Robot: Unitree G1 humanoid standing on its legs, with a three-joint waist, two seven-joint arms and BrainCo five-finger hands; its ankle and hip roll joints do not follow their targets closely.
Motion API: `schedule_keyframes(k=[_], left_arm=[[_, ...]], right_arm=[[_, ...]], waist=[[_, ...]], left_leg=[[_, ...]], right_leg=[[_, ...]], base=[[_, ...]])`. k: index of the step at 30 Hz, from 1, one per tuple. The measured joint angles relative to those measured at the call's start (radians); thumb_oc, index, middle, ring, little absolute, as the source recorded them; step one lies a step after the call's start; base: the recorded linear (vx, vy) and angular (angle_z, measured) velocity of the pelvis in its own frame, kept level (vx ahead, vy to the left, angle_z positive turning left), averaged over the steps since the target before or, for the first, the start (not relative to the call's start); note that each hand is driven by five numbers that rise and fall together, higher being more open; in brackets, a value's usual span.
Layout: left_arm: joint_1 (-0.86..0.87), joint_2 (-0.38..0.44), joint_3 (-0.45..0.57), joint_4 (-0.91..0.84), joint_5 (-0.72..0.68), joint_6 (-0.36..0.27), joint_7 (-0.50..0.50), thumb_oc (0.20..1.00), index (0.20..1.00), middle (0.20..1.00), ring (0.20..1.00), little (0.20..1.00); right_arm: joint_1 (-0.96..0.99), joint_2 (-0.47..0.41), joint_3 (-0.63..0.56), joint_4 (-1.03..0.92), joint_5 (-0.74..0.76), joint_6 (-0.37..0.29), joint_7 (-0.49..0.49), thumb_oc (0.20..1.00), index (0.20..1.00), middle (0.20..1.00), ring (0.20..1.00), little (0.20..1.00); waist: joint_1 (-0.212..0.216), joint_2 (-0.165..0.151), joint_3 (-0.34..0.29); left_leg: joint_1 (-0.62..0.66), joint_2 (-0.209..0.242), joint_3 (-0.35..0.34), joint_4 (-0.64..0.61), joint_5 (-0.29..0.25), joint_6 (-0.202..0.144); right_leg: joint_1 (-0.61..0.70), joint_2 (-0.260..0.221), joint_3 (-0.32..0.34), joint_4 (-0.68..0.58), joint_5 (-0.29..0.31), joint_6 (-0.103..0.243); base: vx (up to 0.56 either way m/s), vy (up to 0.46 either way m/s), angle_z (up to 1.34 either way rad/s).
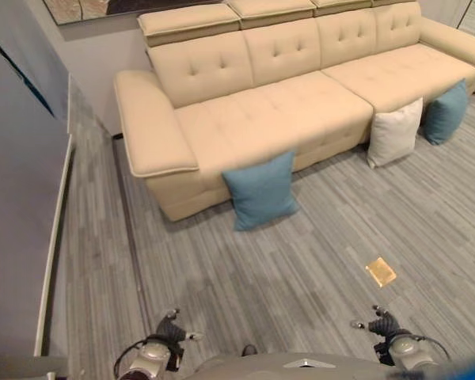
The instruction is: Pick up all the scattered cushions and arrange them neatly on the sofa.
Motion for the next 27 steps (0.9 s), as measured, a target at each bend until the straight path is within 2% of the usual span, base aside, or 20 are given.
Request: schedule_keyframes(k=[18, 27], left_arm=[[0.022, 0.000, 0.008, 0.034, 0.009, 0.003, 0.001, 1.000, 1.000, 1.000, 1.000, 1.000], [0.022, 0.001, 0.007, 0.071, 0.017, 0.021, 0.000, 1.000, 1.000, 1.000, 1.000, 1.000]], right_arm=[[0.000, 0.000, -0.002, 0.008, 0.025, 0.005, 0.001, 1.000, 1.000, 1.000, 1.000, 1.000], [-0.007, 0.000, 0.001, 0.009, 0.027, 0.014, 0.010, 1.000, 1.000, 1.000, 1.000, 1.000]], waist=[[0.002, -0.001, -0.004], [0.010, -0.014, -0.014]], left_leg=[[0.002, 0.000, 0.002, 0.000, 0.000, 0.000], [-0.011, 0.000, 0.016, 0.003, -0.001, 0.001]], right_leg=[[-0.004, 0.000, 0.002, 0.000, 0.002, -0.003], [-0.029, 0.000, 0.015, 0.018, 0.001, -0.002]], base=[[0.00, 0.000, 0.00], [0.00, 0.035, -0.04]])
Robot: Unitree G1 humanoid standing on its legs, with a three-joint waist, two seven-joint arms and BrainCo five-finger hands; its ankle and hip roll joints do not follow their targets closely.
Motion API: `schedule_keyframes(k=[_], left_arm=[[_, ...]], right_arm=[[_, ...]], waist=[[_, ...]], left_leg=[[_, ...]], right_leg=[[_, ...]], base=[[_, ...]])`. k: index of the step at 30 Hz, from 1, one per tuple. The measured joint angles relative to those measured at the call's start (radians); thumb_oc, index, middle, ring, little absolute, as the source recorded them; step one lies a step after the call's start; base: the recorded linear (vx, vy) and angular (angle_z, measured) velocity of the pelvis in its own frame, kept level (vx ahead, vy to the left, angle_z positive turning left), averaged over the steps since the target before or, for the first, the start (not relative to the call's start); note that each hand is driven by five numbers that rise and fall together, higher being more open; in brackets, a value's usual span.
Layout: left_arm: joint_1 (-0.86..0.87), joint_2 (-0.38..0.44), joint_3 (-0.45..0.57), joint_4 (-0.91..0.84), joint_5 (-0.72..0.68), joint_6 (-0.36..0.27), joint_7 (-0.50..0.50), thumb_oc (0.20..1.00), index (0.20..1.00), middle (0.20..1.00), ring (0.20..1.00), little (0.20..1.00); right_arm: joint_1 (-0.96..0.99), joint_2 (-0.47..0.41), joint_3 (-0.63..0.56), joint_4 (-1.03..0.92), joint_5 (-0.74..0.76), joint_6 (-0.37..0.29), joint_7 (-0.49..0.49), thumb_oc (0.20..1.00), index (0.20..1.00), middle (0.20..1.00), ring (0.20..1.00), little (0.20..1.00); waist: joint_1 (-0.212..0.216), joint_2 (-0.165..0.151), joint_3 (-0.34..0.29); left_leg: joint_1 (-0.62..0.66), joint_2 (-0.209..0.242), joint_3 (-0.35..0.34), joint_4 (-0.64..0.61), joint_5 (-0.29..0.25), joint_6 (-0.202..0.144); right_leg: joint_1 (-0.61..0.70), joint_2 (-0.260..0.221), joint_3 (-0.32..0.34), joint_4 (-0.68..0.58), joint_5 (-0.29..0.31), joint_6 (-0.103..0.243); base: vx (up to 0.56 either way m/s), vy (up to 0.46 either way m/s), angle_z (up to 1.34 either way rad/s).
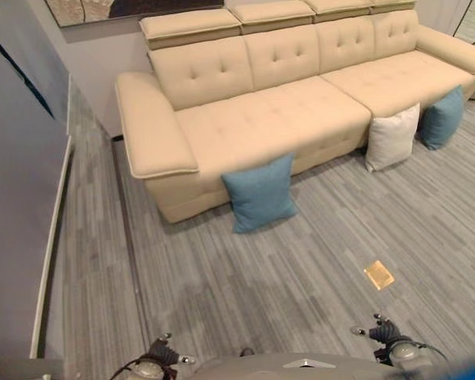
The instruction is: Pick up all the scattered cushions and arrange them neatly on the sofa.
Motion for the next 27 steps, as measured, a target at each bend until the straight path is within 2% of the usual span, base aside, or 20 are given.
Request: schedule_keyframes(k=[4, 7, 10, 11, 12, 14, 15, 16, 17, 18, 19, 20, 22, 23, 24, 25, 26, 27], left_arm=[[-0.022, 0.001, -0.004, 0.000, 0.000, 0.000, 0.000, 1.000, 1.000, 1.000, 1.000, 1.000], [-0.048, 0.006, -0.006, -0.001, 0.000, 0.000, 0.000, 1.000, 1.000, 1.000, 1.000, 1.000], [-0.066, 0.008, -0.006, 0.000, 0.000, 0.003, 0.000, 1.000, 1.000, 1.000, 1.000, 1.000], [-0.074, 0.008, -0.006, -0.001, 0.000, 0.003, 0.000, 1.000, 1.000, 1.000, 1.000, 1.000], [-0.084, 0.015, -0.008, -0.001, 0.001, 0.004, 0.000, 1.000, 1.000, 1.000, 1.000, 1.000], [-0.084, 0.012, -0.008, -0.001, 0.000, 0.005, -0.001, 1.000, 1.000, 1.000, 1.000, 1.000], [-0.083, 0.007, -0.008, -0.001, 0.000, 0.005, -0.001, 1.000, 1.000, 1.000, 1.000, 1.000], [-0.079, 0.002, -0.007, 0.001, 0.000, 0.005, -0.001, 1.000, 1.000, 1.000, 1.000, 1.000], [-0.079, 0.001, -0.006, 0.001, 0.000, 0.006, 0.000, 1.000, 1.000, 1.000, 1.000, 1.000], [-0.080, 0.000, 0.000, 0.001, 0.000, 0.005, 0.000, 1.000, 1.000, 1.000, 1.000, 1.000], [-0.081, 0.001, 0.000, 0.001, 0.000, 0.005, 0.000, 1.000, 1.000, 1.000, 1.000, 1.000], [-0.085, 0.001, 0.001, 0.002, 0.000, 0.005, 0.001, 1.000, 1.000, 1.000, 1.000, 1.000], [-0.081, 0.001, 0.001, 0.003, 0.000, 0.004, 0.001, 1.000, 1.000, 1.000, 1.000, 1.000], [-0.074, -0.001, -0.002, 0.025, 0.001, 0.001, 0.001, 1.000, 1.000, 1.000, 1.000, 1.000], [-0.074, -0.006, -0.007, 0.024, 0.001, -0.001, 0.002, 1.000, 1.000, 1.000, 1.000, 1.000], [-0.061, -0.010, -0.013, 0.027, 0.001, -0.002, 0.000, 1.000, 1.000, 1.000, 1.000, 1.000], [-0.049, -0.013, -0.029, 0.032, 0.001, -0.002, 0.000, 1.000, 1.000, 1.000, 1.000, 1.000], [-0.047, -0.017, -0.031, 0.033, 0.001, -0.002, 0.000, 1.000, 1.000, 1.000, 1.000, 1.000]], right_arm=[[-0.003, 0.000, 0.002, 0.002, 0.000, 0.002, 0.001, 1.000, 1.000, 1.000, 1.000, 1.000], [-0.008, 0.001, 0.004, 0.001, -0.001, 0.006, 0.001, 1.000, 1.000, 1.000, 1.000, 1.000], [-0.043, 0.002, 0.010, -0.002, -0.003, 0.011, 0.002, 1.000, 1.000, 1.000, 1.000, 1.000], [-0.039, 0.004, 0.016, 0.001, -0.003, 0.012, 0.002, 1.000, 1.000, 1.000, 1.000, 1.000], [-0.044, 0.014, 0.044, 0.000, -0.004, 0.013, 0.002, 1.000, 1.000, 1.000, 1.000, 1.000], [-0.043, 0.029, 0.045, -0.009, -0.004, 0.012, 0.003, 1.000, 1.000, 1.000, 1.000, 1.000], [-0.043, 0.031, 0.045, -0.011, -0.005, 0.012, 0.003, 1.000, 1.000, 1.000, 1.000, 1.000], [-0.042, 0.032, 0.045, -0.015, -0.012, 0.012, 0.003, 1.000, 1.000, 1.000, 1.000, 1.000], [-0.041, 0.032, 0.046, -0.019, -0.013, 0.012, 0.004, 1.000, 1.000, 1.000, 1.000, 1.000], [-0.042, 0.033, 0.050, -0.022, -0.014, 0.012, 0.004, 1.000, 1.000, 1.000, 1.000, 1.000], [-0.042, 0.033, 0.050, -0.023, -0.014, 0.012, 0.004, 1.000, 1.000, 1.000, 1.000, 1.000], [-0.042, 0.033, 0.051, -0.022, -0.014, 0.013, 0.004, 1.000, 1.000, 1.000, 1.000, 1.000], [-0.042, 0.035, 0.063, -0.021, -0.014, 0.015, 0.004, 1.000, 1.000, 1.000, 1.000, 1.000], [-0.003, 0.040, 0.085, -0.018, -0.014, 0.019, 0.005, 1.000, 1.000, 1.000, 1.000, 1.000], [0.014, 0.040, 0.079, -0.016, -0.015, 0.021, 0.007, 1.000, 1.000, 1.000, 1.000, 1.000], [0.029, 0.039, 0.074, -0.016, -0.015, 0.021, 0.006, 1.000, 1.000, 1.000, 1.000, 1.000], [0.041, 0.037, 0.074, -0.016, -0.015, 0.020, 0.005, 1.000, 1.000, 1.000, 1.000, 1.000], [0.035, 0.038, 0.057, -0.020, -0.014, 0.020, 0.003, 1.000, 1.000, 1.000, 1.000, 1.000]], waist=[[0.015, -0.001, 0.016], [0.019, -0.009, 0.043], [0.015, -0.004, 0.095], [0.016, -0.009, 0.095], [0.020, -0.028, 0.118], [0.017, -0.033, 0.123], [0.019, -0.034, 0.127], [0.019, -0.035, 0.129], [0.020, -0.035, 0.128], [0.017, -0.035, 0.130], [0.016, -0.035, 0.130], [0.003, -0.047, 0.125], [-0.008, -0.056, 0.120], [-0.019, -0.077, 0.091], [-0.022, -0.077, 0.078], [-0.021, -0.063, 0.058], [-0.025, -0.062, 0.036], [-0.022, -0.062, 0.034]], left_leg=[[-0.013, 0.000, 0.007, 0.008, -0.001, 0.002], [-0.035, -0.005, 0.014, 0.034, -0.013, 0.019], [-0.031, 0.011, 0.030, 0.041, -0.009, 0.038], [-0.028, 0.009, 0.029, 0.045, -0.019, 0.050], [-0.024, -0.008, 0.026, 0.079, -0.050, 0.090], [-0.018, -0.004, 0.025, 0.089, -0.059, 0.098], [-0.012, -0.004, 0.025, 0.089, -0.063, 0.098], [-0.008, -0.005, 0.022, 0.089, -0.079, 0.084], [-0.009, -0.004, 0.018, 0.089, -0.085, 0.084], [-0.008, 0.000, 0.015, 0.089, -0.088, 0.088], [-0.008, 0.000, 0.012, 0.089, -0.092, 0.089], [-0.005, 0.003, -0.013, 0.093, -0.111, 0.088], [-0.005, 0.008, -0.031, 0.097, -0.133, 0.067], [0.006, 0.010, -0.085, 0.132, -0.180, 0.038], [0.029, 0.027, -0.107, 0.133, -0.198, 0.030], [0.047, 0.053, -0.130, 0.139, -0.209, 0.011], [0.048, 0.059, -0.145, 0.171, -0.221, -0.014], [-0.016, 0.068, -0.130, 0.310, -0.225, -0.064]], right_leg=[[-0.042, 0.000, 0.009, 0.061, -0.021, 0.009], [-0.107, -0.007, 0.013, 0.174, -0.066, 0.021], [-0.246, -0.012, 0.016, 0.470, -0.114, 0.087], [-0.273, -0.020, 0.019, 0.518, -0.118, 0.089], [-0.332, -0.038, 0.050, 0.655, -0.100, 0.115], [-0.374, -0.043, 0.042, 0.726, -0.100, 0.114], [-0.386, -0.052, 0.039, 0.718, -0.099, 0.115], [-0.399, -0.072, 0.018, 0.680, -0.102, 0.106], [-0.404, -0.087, -0.002, 0.611, -0.103, 0.100], [-0.414, -0.092, -0.005, 0.494, -0.089, 0.107], [-0.425, -0.096, -0.002, 0.467, -0.076, 0.109], [-0.448, -0.094, 0.043, 0.339, -0.037, 0.125], [-0.447, -0.082, 0.093, 0.258, -0.007, 0.126], [-0.418, -0.076, 0.117, 0.259, 0.004, 0.114], [-0.403, -0.061, 0.115, 0.270, 0.048, 0.085], [-0.379, -0.039, 0.105, 0.269, 0.058, 0.071], [-0.360, -0.025, 0.089, 0.256, 0.075, 0.051], [-0.327, -0.022, 0.057, 0.240, 0.068, 0.009]], base=[[-0.02, 0.068, -0.08], [0.01, 0.111, -0.11], [0.03, 0.075, -0.11], [0.06, 0.067, 0.03], [0.11, 0.058, 0.03], [0.25, -0.031, 0.06], [0.26, -0.081, -0.03], [0.26, -0.093, -0.11], [0.19, -0.079, -0.07], [0.30, -0.124, 0.00], [0.31, -0.135, 0.21], [0.38, -0.225, 0.33], [0.34, -0.237, 0.59], [0.22, -0.162, 0.89], [0.36, -0.290, 1.08], [0.17, -0.196, 0.67], [0.16, -0.193, 0.70], [0.04, -0.134, 0.85]])
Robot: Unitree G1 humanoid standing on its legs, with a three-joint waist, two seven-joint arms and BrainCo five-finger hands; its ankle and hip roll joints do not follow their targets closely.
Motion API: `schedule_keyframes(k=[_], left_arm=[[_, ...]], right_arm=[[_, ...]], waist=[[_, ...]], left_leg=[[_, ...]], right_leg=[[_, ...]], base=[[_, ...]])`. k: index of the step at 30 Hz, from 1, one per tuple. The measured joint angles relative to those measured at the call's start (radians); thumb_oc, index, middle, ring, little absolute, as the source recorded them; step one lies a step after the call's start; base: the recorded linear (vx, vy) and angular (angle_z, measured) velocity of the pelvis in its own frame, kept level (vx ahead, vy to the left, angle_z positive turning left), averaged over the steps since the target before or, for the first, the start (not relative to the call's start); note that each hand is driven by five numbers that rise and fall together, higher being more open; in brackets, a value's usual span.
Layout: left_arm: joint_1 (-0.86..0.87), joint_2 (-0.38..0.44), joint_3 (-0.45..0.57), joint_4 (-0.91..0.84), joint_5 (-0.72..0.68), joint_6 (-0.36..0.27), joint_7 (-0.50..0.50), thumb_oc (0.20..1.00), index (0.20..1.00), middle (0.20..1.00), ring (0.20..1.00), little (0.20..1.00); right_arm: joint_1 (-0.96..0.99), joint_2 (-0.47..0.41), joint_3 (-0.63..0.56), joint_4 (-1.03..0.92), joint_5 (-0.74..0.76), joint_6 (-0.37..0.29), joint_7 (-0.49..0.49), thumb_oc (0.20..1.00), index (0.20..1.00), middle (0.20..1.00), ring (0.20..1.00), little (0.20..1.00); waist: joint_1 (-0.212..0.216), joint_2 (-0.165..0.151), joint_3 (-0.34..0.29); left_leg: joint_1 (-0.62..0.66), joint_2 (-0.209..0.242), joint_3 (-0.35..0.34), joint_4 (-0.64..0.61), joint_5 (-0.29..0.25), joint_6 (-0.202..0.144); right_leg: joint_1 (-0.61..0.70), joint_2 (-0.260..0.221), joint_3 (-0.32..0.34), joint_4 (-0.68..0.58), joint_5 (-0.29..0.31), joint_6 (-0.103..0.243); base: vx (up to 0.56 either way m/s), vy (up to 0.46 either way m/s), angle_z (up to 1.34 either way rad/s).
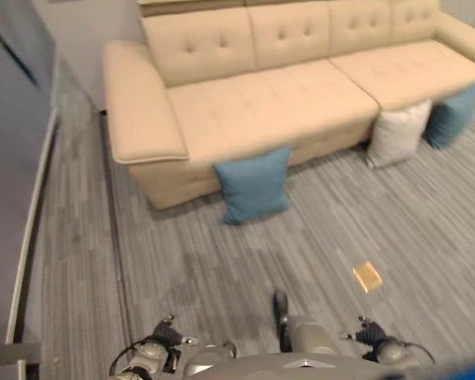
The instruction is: Pick up all the scattered cushions and arrange them neatly on the sofa.
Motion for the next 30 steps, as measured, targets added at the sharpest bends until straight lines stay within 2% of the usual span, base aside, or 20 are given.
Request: schedule_keyframes(k=[1, 2, 3, 4, 5, 6, 8, 10, 13, 16, 17, 19, 20, 21, 22, 23, 25, 27, 28, 30], left_arm=[[-0.026, 0.000, 0.000, -0.001, -0.002, -0.004, 0.003, 1.000, 1.000, 1.000, 1.000, 1.000], [-0.034, 0.004, 0.001, -0.010, 0.000, -0.008, 0.002, 1.000, 1.000, 1.000, 1.000, 1.000], [-0.041, 0.004, 0.004, -0.022, -0.001, -0.007, 0.001, 1.000, 1.000, 1.000, 1.000, 1.000], [-0.047, 0.005, 0.004, -0.035, -0.001, -0.007, 0.001, 1.000, 1.000, 1.000, 1.000, 1.000], [-0.065, 0.007, 0.003, -0.042, -0.001, -0.008, 0.000, 1.000, 1.000, 1.000, 1.000, 1.000], [-0.077, 0.003, 0.002, -0.043, -0.001, -0.008, 0.000, 1.000, 1.000, 1.000, 1.000, 1.000], [-0.081, 0.000, 0.002, -0.058, -0.001, -0.009, 0.000, 1.000, 1.000, 1.000, 1.000, 1.000], [-0.093, -0.004, 0.001, -0.066, -0.001, -0.009, 0.000, 1.000, 1.000, 1.000, 1.000, 1.000], [-0.076, -0.003, 0.012, -0.075, -0.001, -0.010, 0.000, 1.000, 1.000, 1.000, 1.000, 1.000], [-0.042, -0.004, 0.016, -0.071, -0.001, -0.006, -0.002, 1.000, 1.000, 1.000, 1.000, 1.000], [-0.027, -0.002, 0.016, -0.066, 0.000, -0.005, -0.003, 1.000, 1.000, 1.000, 1.000, 1.000], [-0.028, 0.004, 0.014, -0.052, 0.000, -0.001, -0.003, 1.000, 1.000, 1.000, 1.000, 1.000], [-0.043, 0.017, 0.011, -0.054, -0.001, 0.000, -0.004, 1.000, 1.000, 1.000, 1.000, 1.000], [-0.044, 0.025, 0.008, -0.053, 0.000, 0.001, -0.005, 1.000, 1.000, 1.000, 1.000, 1.000], [-0.040, 0.041, 0.003, -0.053, 0.000, 0.001, -0.005, 1.000, 1.000, 1.000, 1.000, 1.000], [-0.045, 0.049, 0.004, -0.055, 0.000, 0.001, -0.005, 1.000, 1.000, 1.000, 1.000, 1.000], [-0.055, 0.056, 0.003, -0.062, 0.000, 0.000, -0.005, 1.000, 1.000, 1.000, 1.000, 1.000], [-0.066, 0.057, 0.005, -0.060, 0.000, 0.000, -0.005, 1.000, 1.000, 1.000, 1.000, 1.000], [-0.071, 0.054, 0.005, -0.041, 0.000, 0.000, -0.005, 1.000, 1.000, 1.000, 1.000, 1.000], [-0.075, 0.049, 0.008, -0.030, 0.000, 0.001, -0.003, 1.000, 1.000, 1.000, 1.000, 1.000]], right_arm=[[0.003, -0.002, 0.002, -0.005, 0.001, -0.004, -0.001, 1.000, 1.000, 1.000, 1.000, 1.000], [-0.012, -0.006, 0.007, -0.001, 0.001, -0.006, -0.001, 1.000, 1.000, 1.000, 1.000, 1.000], [-0.051, -0.015, 0.011, -0.004, 0.003, -0.013, -0.004, 1.000, 1.000, 1.000, 1.000, 1.000], [-0.074, -0.014, 0.011, -0.004, 0.003, -0.013, -0.005, 1.000, 1.000, 1.000, 1.000, 1.000], [-0.098, -0.009, 0.013, -0.003, 0.003, -0.013, -0.005, 1.000, 1.000, 1.000, 1.000, 1.000], [-0.105, -0.009, 0.015, 0.000, 0.004, -0.012, -0.005, 1.000, 1.000, 1.000, 1.000, 1.000], [-0.127, -0.010, 0.015, -0.004, 0.004, -0.013, -0.007, 1.000, 1.000, 1.000, 1.000, 1.000], [-0.112, -0.015, 0.017, 0.003, 0.004, -0.010, -0.006, 1.000, 1.000, 1.000, 1.000, 1.000], [-0.109, -0.014, 0.014, 0.014, 0.007, -0.008, -0.005, 1.000, 1.000, 1.000, 1.000, 1.000], [-0.111, -0.012, 0.014, 0.010, 0.005, -0.012, -0.005, 1.000, 1.000, 1.000, 1.000, 1.000], [-0.113, -0.009, 0.016, 0.008, 0.004, -0.012, -0.005, 1.000, 1.000, 1.000, 1.000, 1.000], [-0.102, 0.001, 0.018, 0.005, 0.002, -0.012, -0.001, 1.000, 1.000, 1.000, 1.000, 1.000], [-0.112, 0.002, 0.021, -0.002, 0.000, -0.010, 0.001, 1.000, 1.000, 1.000, 1.000, 1.000], [-0.118, 0.002, 0.022, -0.008, 0.000, -0.010, 0.002, 1.000, 1.000, 1.000, 1.000, 1.000], [-0.106, 0.002, 0.022, -0.035, 0.000, -0.013, 0.000, 1.000, 1.000, 1.000, 1.000, 1.000], [-0.096, 0.002, 0.023, -0.048, 0.000, -0.014, 0.001, 1.000, 1.000, 1.000, 1.000, 1.000], [-0.095, 0.004, 0.023, -0.051, 0.000, -0.013, 0.001, 1.000, 1.000, 1.000, 1.000, 1.000], [-0.097, 0.006, 0.030, -0.057, -0.009, -0.013, 0.001, 1.000, 1.000, 1.000, 1.000, 1.000], [-0.096, 0.007, 0.043, -0.059, -0.016, -0.013, 0.002, 1.000, 1.000, 1.000, 1.000, 1.000], [-0.091, 0.008, 0.047, -0.057, -0.017, -0.011, 0.003, 1.000, 1.000, 1.000, 1.000, 1.000]], waist=[[-0.011, -0.022, 0.001], [0.014, -0.029, -0.003], [0.027, -0.024, 0.001], [0.028, -0.031, 0.018], [0.042, -0.042, 0.037], [0.040, -0.049, 0.043], [0.038, -0.038, 0.074], [0.035, -0.033, 0.082], [0.043, -0.005, 0.094], [0.052, 0.007, 0.084], [0.054, 0.015, 0.077], [0.047, 0.010, 0.076], [0.049, 0.010, 0.077], [0.049, 0.010, 0.077], [0.040, 0.003, 0.073], [0.040, -0.006, 0.068], [0.042, -0.011, 0.066], [0.041, -0.004, 0.069], [0.036, -0.004, 0.076], [0.034, -0.004, 0.079]], left_leg=[[-0.118, -0.025, 0.024, 0.222, -0.004, -0.021], [-0.189, -0.036, 0.033, 0.352, 0.033, -0.023], [-0.268, -0.024, 0.042, 0.504, 0.070, -0.034], [-0.305, -0.017, 0.064, 0.559, 0.068, -0.031], [-0.327, -0.017, 0.098, 0.529, 0.064, -0.026], [-0.335, -0.021, 0.122, 0.430, 0.059, -0.021], [-0.347, -0.031, 0.155, 0.217, 0.066, -0.020], [-0.342, -0.033, 0.199, 0.029, 0.109, -0.023], [-0.322, -0.015, 0.241, -0.172, 0.203, -0.005], [-0.267, -0.033, 0.203, -0.172, 0.258, 0.019], [-0.225, -0.029, 0.190, -0.189, 0.304, 0.058], [-0.184, -0.028, 0.195, -0.210, 0.300, 0.068], [-0.141, -0.026, 0.209, -0.223, 0.270, 0.083], [-0.120, -0.026, 0.214, -0.226, 0.261, 0.089], [-0.095, -0.040, 0.222, -0.223, 0.247, 0.095], [-0.078, -0.055, 0.216, -0.220, 0.231, 0.111], [-0.049, -0.072, 0.206, -0.220, 0.207, 0.128], [-0.036, -0.074, 0.181, -0.219, 0.183, 0.128], [-0.025, -0.073, 0.171, -0.219, 0.180, 0.124], [-0.008, -0.080, 0.146, -0.218, 0.161, 0.117]], right_leg=[[0.012, -0.014, -0.026, -0.029, 0.012, -0.019], [0.030, -0.006, -0.025, -0.039, 0.009, -0.042], [0.056, 0.020, -0.025, -0.057, -0.011, -0.089], [0.076, 0.024, -0.026, -0.074, -0.015, -0.103], [0.101, 0.021, -0.027, -0.096, -0.018, -0.106], [0.120, 0.018, -0.035, -0.121, -0.006, -0.099], [0.190, 0.024, -0.065, -0.182, -0.019, -0.096], [0.230, 0.028, -0.094, -0.240, -0.002, -0.089], [0.281, 0.059, -0.098, -0.259, -0.029, -0.071], [0.327, 0.073, -0.061, -0.243, -0.080, -0.031], [0.334, 0.078, -0.048, -0.198, -0.120, -0.025], [0.306, 0.072, -0.050, -0.084, -0.161, 0.014], [0.217, 0.062, -0.057, 0.151, -0.207, 0.073], [0.153, 0.051, -0.071, 0.312, -0.211, 0.090], [0.066, 0.017, -0.085, 0.507, -0.220, 0.124], [0.028, -0.008, -0.084, 0.547, -0.231, 0.138], [-0.029, -0.054, -0.090, 0.541, -0.238, 0.124], [-0.049, -0.051, -0.073, 0.413, -0.241, 0.110], [-0.051, -0.044, -0.039, 0.277, -0.222, 0.091], [-0.081, -0.033, 0.016, 0.164, -0.166, 0.094]], base=[[0.06, -0.141, 0.60], [0.14, -0.220, 0.30], [0.19, -0.173, -0.07], [0.16, -0.097, 0.03], [0.15, -0.035, 0.16], [0.16, -0.017, 0.10], [0.24, -0.015, 0.30], [0.35, 0.053, 0.37], [0.31, 0.115, 0.07], [0.20, 0.105, -0.42], [0.23, 0.155, -0.43], [0.21, 0.171, -0.25], [0.15, 0.133, -0.28], [0.20, 0.142, -0.20], [0.12, 0.066, 0.04], [0.22, 0.081, 0.13], [0.28, -0.009, 0.16], [0.24, -0.045, 0.21], [0.22, -0.065, 0.39], [0.18, -0.060, 0.40]])
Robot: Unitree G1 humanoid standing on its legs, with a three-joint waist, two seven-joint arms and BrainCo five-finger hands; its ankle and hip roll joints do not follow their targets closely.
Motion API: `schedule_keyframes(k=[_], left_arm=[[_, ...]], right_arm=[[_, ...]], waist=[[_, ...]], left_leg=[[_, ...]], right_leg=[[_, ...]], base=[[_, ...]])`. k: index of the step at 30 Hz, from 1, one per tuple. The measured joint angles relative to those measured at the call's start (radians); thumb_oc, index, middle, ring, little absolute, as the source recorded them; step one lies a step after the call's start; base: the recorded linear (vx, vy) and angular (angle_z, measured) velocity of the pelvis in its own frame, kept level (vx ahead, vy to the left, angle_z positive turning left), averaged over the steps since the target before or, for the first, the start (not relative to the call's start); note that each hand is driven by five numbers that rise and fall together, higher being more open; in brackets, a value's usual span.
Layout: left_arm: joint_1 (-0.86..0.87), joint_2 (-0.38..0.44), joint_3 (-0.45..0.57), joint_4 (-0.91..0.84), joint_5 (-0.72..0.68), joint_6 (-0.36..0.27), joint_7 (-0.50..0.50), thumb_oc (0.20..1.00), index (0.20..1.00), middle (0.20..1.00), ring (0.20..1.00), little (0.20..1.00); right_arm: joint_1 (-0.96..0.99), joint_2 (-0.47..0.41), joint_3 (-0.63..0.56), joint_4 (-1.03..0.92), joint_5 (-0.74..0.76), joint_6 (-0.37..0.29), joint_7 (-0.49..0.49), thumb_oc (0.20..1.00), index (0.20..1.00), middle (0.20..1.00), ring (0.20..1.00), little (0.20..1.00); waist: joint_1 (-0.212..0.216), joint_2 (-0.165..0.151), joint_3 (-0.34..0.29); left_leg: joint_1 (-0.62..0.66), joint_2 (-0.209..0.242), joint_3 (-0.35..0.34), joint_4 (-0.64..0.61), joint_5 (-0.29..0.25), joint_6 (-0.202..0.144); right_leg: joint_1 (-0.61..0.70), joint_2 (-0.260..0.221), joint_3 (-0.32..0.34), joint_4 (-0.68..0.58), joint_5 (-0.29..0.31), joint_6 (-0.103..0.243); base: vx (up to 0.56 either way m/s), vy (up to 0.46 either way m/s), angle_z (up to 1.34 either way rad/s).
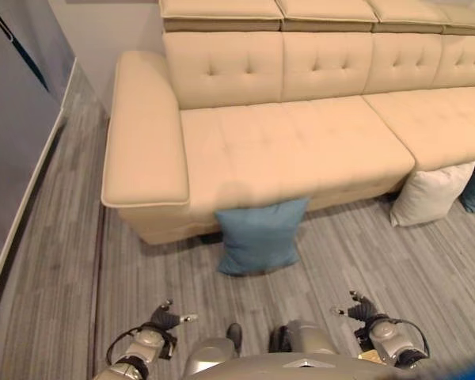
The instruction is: Pick up all the scattered cushions and arrange them neatly on the sofa.
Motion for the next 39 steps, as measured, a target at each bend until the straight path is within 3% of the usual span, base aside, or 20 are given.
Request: schedule_keyframes(k=[3, 5, 6, 8, 9, 13, 14, 15, 17, 19, 21, 24, 25, 26, 29, 30, 33, 36, 39], left_arm=[[0.017, -0.004, -0.002, -0.001, 0.000, 0.000, 0.001, 1.000, 1.000, 1.000, 1.000, 1.000], [0.035, -0.007, -0.002, -0.003, 0.000, -0.003, 0.003, 1.000, 1.000, 1.000, 1.000, 1.000], [0.040, -0.014, -0.005, -0.003, 0.000, -0.003, 0.004, 1.000, 1.000, 1.000, 1.000, 1.000], [0.046, -0.025, -0.005, -0.002, 0.000, -0.003, 0.003, 1.000, 1.000, 1.000, 1.000, 1.000], [0.039, -0.026, -0.004, -0.004, 0.000, -0.003, 0.003, 1.000, 1.000, 1.000, 1.000, 1.000], [0.012, -0.036, -0.004, -0.004, 0.000, -0.004, 0.003, 1.000, 1.000, 1.000, 1.000, 1.000], [-0.003, -0.032, -0.006, -0.005, 0.000, -0.004, 0.003, 1.000, 1.000, 1.000, 1.000, 1.000], [-0.019, -0.027, -0.006, -0.011, 0.000, -0.006, 0.003, 1.000, 1.000, 1.000, 1.000, 1.000], [-0.027, -0.027, -0.008, -0.011, 0.000, -0.007, 0.002, 1.000, 1.000, 1.000, 1.000, 1.000], [-0.029, -0.029, -0.018, -0.012, 0.000, -0.008, 0.003, 1.000, 1.000, 1.000, 1.000, 1.000], [-0.031, -0.032, -0.027, -0.014, 0.000, -0.009, 0.002, 1.000, 1.000, 1.000, 1.000, 1.000], [-0.012, -0.037, -0.025, -0.014, -0.002, -0.009, 0.003, 1.000, 1.000, 1.000, 1.000, 1.000], [-0.001, -0.040, -0.025, -0.018, -0.003, -0.009, 0.003, 1.000, 1.000, 1.000, 1.000, 1.000], [-0.002, -0.036, -0.024, -0.028, -0.005, -0.009, 0.005, 1.000, 1.000, 1.000, 1.000, 1.000], [-0.027, -0.015, -0.018, -0.071, -0.023, -0.012, 0.009, 1.000, 1.000, 1.000, 1.000, 1.000], [-0.046, 0.008, -0.008, -0.103, -0.046, -0.028, 0.016, 1.000, 1.000, 1.000, 1.000, 1.000], [-0.156, 0.057, 0.001, -0.180, -0.104, -0.044, 0.041, 1.000, 1.000, 1.000, 1.000, 1.000], [-0.202, 0.065, 0.019, -0.249, -0.157, -0.069, 0.087, 1.000, 1.000, 1.000, 1.000, 1.000], [-0.217, 0.074, 0.018, -0.300, -0.186, -0.073, 0.124, 1.000, 1.000, 1.000, 1.000, 1.000]], right_arm=[[0.001, 0.009, -0.002, 0.014, 0.000, 0.000, 0.000, 1.000, 1.000, 1.000, 1.000, 1.000], [0.019, 0.015, -0.003, 0.026, 0.001, 0.001, 0.001, 1.000, 1.000, 1.000, 1.000, 1.000], [0.016, 0.011, -0.008, 0.035, 0.001, 0.001, 0.001, 1.000, 1.000, 1.000, 1.000, 1.000], [0.013, 0.008, -0.027, 0.030, 0.002, 0.000, 0.000, 1.000, 1.000, 1.000, 1.000, 1.000], [0.020, 0.008, -0.031, 0.027, 0.002, 0.000, 0.000, 1.000, 1.000, 1.000, 1.000, 1.000], [0.013, -0.017, -0.034, -0.033, 0.010, -0.004, -0.003, 1.000, 1.000, 1.000, 1.000, 1.000], [0.009, -0.021, -0.034, -0.034, 0.012, -0.009, -0.006, 1.000, 1.000, 1.000, 1.000, 1.000], [-0.009, -0.021, -0.034, -0.023, 0.017, -0.011, -0.008, 1.000, 1.000, 1.000, 1.000, 1.000], [-0.030, -0.021, -0.036, -0.001, 0.023, -0.011, -0.013, 1.000, 1.000, 1.000, 1.000, 1.000], [-0.036, -0.026, -0.037, -0.001, 0.027, -0.010, -0.017, 1.000, 1.000, 1.000, 1.000, 1.000], [-0.046, -0.029, -0.038, 0.003, 0.030, -0.010, -0.019, 1.000, 1.000, 1.000, 1.000, 1.000], [-0.060, -0.033, -0.038, 0.018, 0.030, -0.010, -0.022, 1.000, 1.000, 1.000, 1.000, 1.000], [-0.058, -0.040, -0.037, 0.017, 0.030, -0.011, -0.023, 1.000, 1.000, 1.000, 1.000, 1.000], [-0.052, -0.040, -0.035, 0.019, 0.030, -0.009, -0.025, 1.000, 1.000, 1.000, 1.000, 1.000], [-0.052, -0.041, -0.034, 0.019, 0.034, -0.010, -0.028, 1.000, 1.000, 1.000, 1.000, 1.000], [-0.079, -0.043, -0.035, 0.015, 0.048, -0.012, -0.042, 1.000, 1.000, 1.000, 1.000, 1.000], [-0.163, -0.046, -0.048, 0.002, 0.064, -0.014, -0.070, 1.000, 1.000, 1.000, 1.000, 1.000], [-0.226, -0.059, -0.073, -0.041, 0.091, -0.032, -0.109, 1.000, 1.000, 1.000, 1.000, 1.000], [-0.266, -0.062, -0.072, -0.073, 0.100, -0.045, -0.138, 1.000, 1.000, 1.000, 1.000, 1.000]], waist=[[-0.001, -0.012, 0.007], [0.005, -0.020, -0.011], [0.010, -0.014, -0.015], [0.004, 0.008, -0.025], [0.004, 0.003, -0.026], [-0.003, -0.021, -0.037], [-0.007, -0.036, -0.028], [-0.005, -0.054, -0.022], [-0.015, -0.066, -0.010], [-0.019, -0.058, 0.008], [-0.023, -0.042, 0.021], [-0.022, 0.011, 0.045], [-0.021, 0.043, 0.043], [-0.021, 0.048, 0.048], [-0.020, 0.025, 0.059], [-0.014, 0.002, 0.071], [-0.009, -0.030, 0.152], [0.008, -0.025, 0.211], [0.010, -0.022, 0.228]], left_leg=[[0.049, -0.005, -0.046, 0.000, -0.037, -0.016], [0.069, -0.004, -0.091, 0.004, -0.071, -0.028], [0.073, 0.010, -0.106, 0.025, -0.090, -0.049], [0.051, 0.043, -0.146, 0.058, -0.102, -0.077], [0.045, 0.045, -0.157, 0.091, -0.102, -0.102], [-0.061, 0.039, -0.131, 0.280, -0.098, -0.144], [-0.129, 0.030, -0.095, 0.386, -0.108, -0.157], [-0.159, 0.051, -0.037, 0.424, -0.115, -0.149], [-0.163, 0.077, 0.018, 0.331, -0.116, -0.148], [-0.189, 0.079, 0.011, 0.234, -0.103, -0.144], [-0.229, 0.070, 0.008, 0.185, -0.084, -0.138], [-0.261, 0.062, -0.017, 0.137, -0.028, -0.116], [-0.256, 0.079, -0.016, 0.114, 0.007, -0.118], [-0.260, 0.084, -0.008, 0.119, 0.049, -0.112], [-0.276, 0.072, 0.022, 0.112, 0.054, -0.098], [-0.322, 0.063, 0.044, 0.137, 0.043, -0.084], [-0.422, 0.034, 0.056, 0.223, 0.025, -0.066], [-0.502, 0.028, 0.065, 0.319, -0.014, -0.063], [-0.599, 0.025, 0.062, 0.415, -0.050, -0.061]], right_leg=[[0.002, 0.007, 0.047, -0.102, 0.110, -0.004], [0.043, 0.004, 0.027, -0.129, 0.144, -0.031], [0.059, 0.016, 0.013, -0.150, 0.187, -0.068], [0.114, 0.032, -0.042, -0.225, 0.201, -0.091], [0.148, 0.031, -0.071, -0.264, 0.206, -0.103], [0.196, 0.030, -0.117, -0.324, 0.197, -0.131], [0.205, 0.018, -0.131, -0.342, 0.202, -0.149], [0.217, 0.021, -0.139, -0.358, 0.195, -0.173], [0.241, 0.020, -0.150, -0.383, 0.180, -0.191], [0.247, 0.023, -0.148, -0.391, 0.181, -0.188], [0.247, 0.026, -0.134, -0.404, 0.193, -0.163], [0.244, 0.047, -0.073, -0.400, 0.186, -0.146], [0.235, 0.070, -0.047, -0.383, 0.180, -0.144], [0.221, 0.074, -0.034, -0.358, 0.165, -0.125], [0.142, 0.056, -0.020, -0.261, 0.127, -0.102], [0.057, 0.047, -0.006, -0.154, 0.079, -0.096], [-0.075, 0.015, -0.008, 0.001, 0.018, -0.081], [-0.148, 0.007, -0.010, 0.082, -0.011, -0.079], [-0.238, 0.004, -0.012, 0.171, -0.045, -0.081]], base=[[0.18, -0.127, 0.53], [0.16, -0.169, 0.62], [0.22, -0.259, 0.54], [0.14, -0.176, 0.68], [0.07, -0.139, 0.67], [0.03, -0.168, 0.49], [0.08, -0.036, 0.45], [0.10, 0.028, 0.43], [0.07, 0.031, 0.29], [0.09, 0.068, 0.02], [0.12, 0.146, -0.34], [0.08, 0.137, -0.75], [-0.02, 0.068, -0.75], [-0.08, 0.107, -0.71], [-0.10, 0.056, -0.26], [-0.11, 0.048, -0.20], [-0.10, 0.022, -0.02], [-0.09, -0.007, -0.03], [-0.03, -0.024, 0.08]])
